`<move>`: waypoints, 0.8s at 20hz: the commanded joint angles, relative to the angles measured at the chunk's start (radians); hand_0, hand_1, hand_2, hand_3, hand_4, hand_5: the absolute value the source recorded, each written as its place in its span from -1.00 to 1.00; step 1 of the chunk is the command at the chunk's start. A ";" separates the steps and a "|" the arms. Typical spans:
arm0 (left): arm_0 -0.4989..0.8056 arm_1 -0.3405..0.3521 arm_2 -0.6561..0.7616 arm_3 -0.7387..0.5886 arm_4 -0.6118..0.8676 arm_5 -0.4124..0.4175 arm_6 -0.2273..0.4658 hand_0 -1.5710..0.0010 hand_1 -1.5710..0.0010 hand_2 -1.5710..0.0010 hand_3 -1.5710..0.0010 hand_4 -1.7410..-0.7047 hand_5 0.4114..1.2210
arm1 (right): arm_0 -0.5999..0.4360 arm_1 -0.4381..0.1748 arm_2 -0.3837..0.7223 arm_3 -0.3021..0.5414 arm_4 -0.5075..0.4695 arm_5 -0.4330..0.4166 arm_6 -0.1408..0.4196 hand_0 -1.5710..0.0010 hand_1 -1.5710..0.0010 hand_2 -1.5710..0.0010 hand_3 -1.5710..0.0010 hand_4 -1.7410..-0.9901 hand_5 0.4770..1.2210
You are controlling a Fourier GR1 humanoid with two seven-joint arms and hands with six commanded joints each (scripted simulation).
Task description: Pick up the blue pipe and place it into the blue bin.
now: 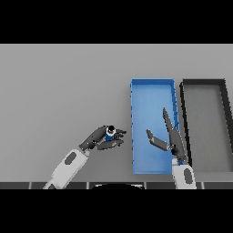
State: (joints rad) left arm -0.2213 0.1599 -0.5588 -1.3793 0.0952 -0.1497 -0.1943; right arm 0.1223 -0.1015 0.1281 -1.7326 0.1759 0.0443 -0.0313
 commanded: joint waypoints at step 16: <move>-0.050 -0.004 -0.025 -0.182 0.021 0.001 0.145 -1.00 -1.00 -1.00 -0.90 -1.00 0.99 | 0.012 -0.026 -0.021 -0.005 0.005 -0.006 -0.022 1.00 1.00 1.00 1.00 0.55 -0.66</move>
State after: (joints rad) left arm -0.2709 0.1565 -0.5839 -1.5611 0.1182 -0.1506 -0.0490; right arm 0.1345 -0.1278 0.1069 -1.7375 0.1805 0.0379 -0.0531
